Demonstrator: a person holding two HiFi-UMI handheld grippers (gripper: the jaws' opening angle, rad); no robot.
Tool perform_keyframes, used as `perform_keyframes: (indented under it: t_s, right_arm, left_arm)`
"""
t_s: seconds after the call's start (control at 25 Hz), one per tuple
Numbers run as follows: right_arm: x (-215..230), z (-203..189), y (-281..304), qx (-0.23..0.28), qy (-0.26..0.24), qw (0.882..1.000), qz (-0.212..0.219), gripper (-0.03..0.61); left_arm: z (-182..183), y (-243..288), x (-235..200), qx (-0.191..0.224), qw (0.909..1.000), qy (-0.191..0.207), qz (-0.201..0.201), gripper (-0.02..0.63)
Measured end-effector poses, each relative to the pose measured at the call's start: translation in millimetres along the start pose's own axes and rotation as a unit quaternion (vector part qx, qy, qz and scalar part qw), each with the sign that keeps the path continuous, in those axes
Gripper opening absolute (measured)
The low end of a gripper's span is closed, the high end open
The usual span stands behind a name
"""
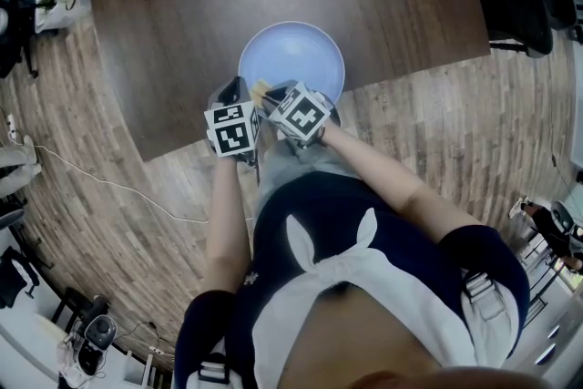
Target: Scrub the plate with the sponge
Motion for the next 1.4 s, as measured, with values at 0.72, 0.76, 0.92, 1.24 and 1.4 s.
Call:
perform_keyframes:
  t_s: [0.72,0.76,0.92,1.24,1.4]
  right_arm:
    - [-1.3,-5.7,-6.1,-0.001,-0.005,1.0,-0.008,0.023]
    - [-0.6,-5.6,-6.6,0.0,-0.004,1.0,-0.009,0.023]
    - [3.9,-5.2,-9.5,0.003,-0.005,1.0,-0.019,0.023]
    - [14.8,-2.1,-13.0,0.007,0.001,0.999,-0.032,0.023]
    - [16.8,-0.6,-13.3,0.007,0.002,0.999,-0.037,0.023]
  left_arm:
    - [3.7,-5.3,2.2,0.003,1.0,0.006,0.005,-0.001]
    - [4.0,-5.5,2.4,0.004,1.0,0.006,0.005,-0.001]
    - [4.4,-5.8,4.3,0.004,1.0,0.008,0.005,-0.001]
    - [6.2,-5.5,3.5,0.002,1.0,0.008,0.003,-0.001]
    - [4.3,-5.9,1.7,0.001,1.0,0.008,0.002,0.0]
Point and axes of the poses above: the fingertips, and each gripper's own axes: y forward along the fingers, x to its right, z out of its top, the point moved 1 cm from there along -y, backward along the fingers, and after that the axes turned 2 degrees about -y, right-handed, at the moved point
